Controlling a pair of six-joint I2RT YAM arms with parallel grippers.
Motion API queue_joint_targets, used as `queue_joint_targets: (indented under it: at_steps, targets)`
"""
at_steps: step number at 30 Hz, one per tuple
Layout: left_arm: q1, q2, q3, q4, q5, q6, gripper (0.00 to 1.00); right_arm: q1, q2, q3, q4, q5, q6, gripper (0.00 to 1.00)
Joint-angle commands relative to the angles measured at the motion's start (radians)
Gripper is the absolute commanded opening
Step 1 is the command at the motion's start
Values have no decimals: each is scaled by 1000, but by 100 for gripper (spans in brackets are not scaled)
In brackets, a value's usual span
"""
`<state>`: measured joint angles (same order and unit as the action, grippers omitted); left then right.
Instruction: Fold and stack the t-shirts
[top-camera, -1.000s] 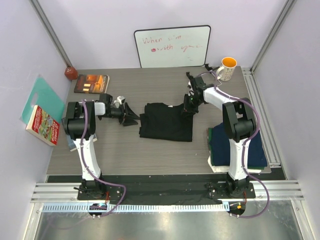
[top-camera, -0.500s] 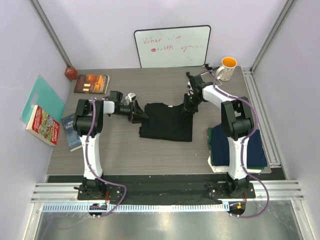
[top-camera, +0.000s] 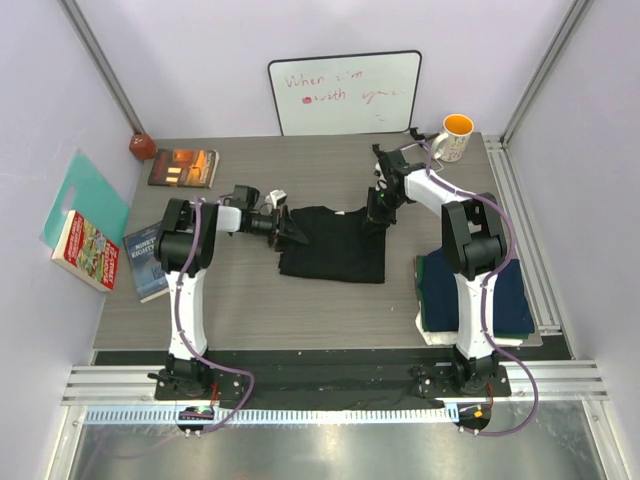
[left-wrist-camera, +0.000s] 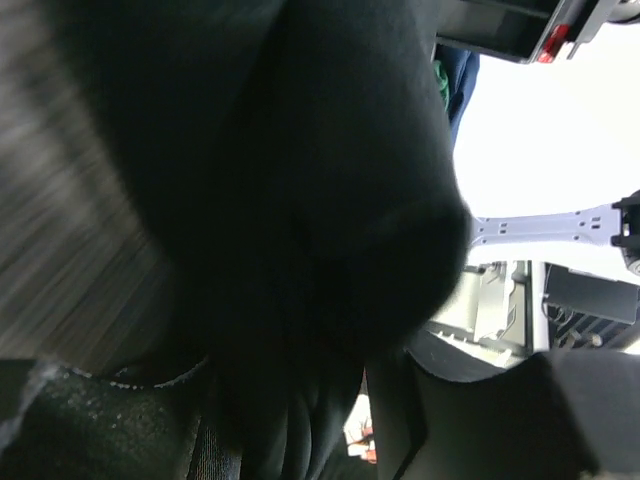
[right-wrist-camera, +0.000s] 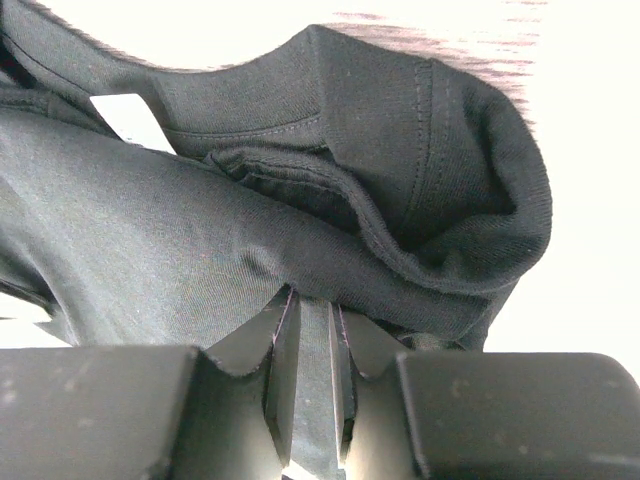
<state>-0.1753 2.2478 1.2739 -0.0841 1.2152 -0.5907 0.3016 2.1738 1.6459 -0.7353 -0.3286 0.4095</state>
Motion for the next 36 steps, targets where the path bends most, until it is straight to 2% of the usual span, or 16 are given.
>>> queue_joint_targets:
  at_steps: [1, 9, 13, 15, 19, 22, 27, 32, 35, 36]
  targets:
    - [-64, 68, 11, -43, -72, -47, 46, 19, 89, -28, -32, 56, -21, 23]
    - [-119, 78, 18, 63, -131, -152, 45, 24, 92, -18, -36, 54, -18, 22]
    - [-122, 75, -17, 127, -152, -187, 41, 27, 90, -24, -36, 53, -15, 22]
    - [-124, 67, -44, 151, -154, -201, 35, 27, 90, -26, -35, 51, -15, 22]
    - [-125, 56, -103, 303, -148, -306, 7, 27, 77, -29, -32, 53, -12, 22]
    - [-124, 44, -137, 360, -149, -342, 0, 28, 28, -28, -30, 42, -3, 22]
    - [-125, 27, -171, 434, -135, -409, 0, 25, -83, 2, -30, 26, 9, 23]
    - [-125, 18, -191, 573, -112, -520, 0, 8, -221, 20, -32, 11, 38, 24]
    - [-127, 27, -200, 723, -95, -662, 0, -12, -303, 28, -30, 19, 54, 24]
    - [-128, 33, -206, 822, -95, -763, 0, -18, -322, 31, -30, 23, 57, 25]
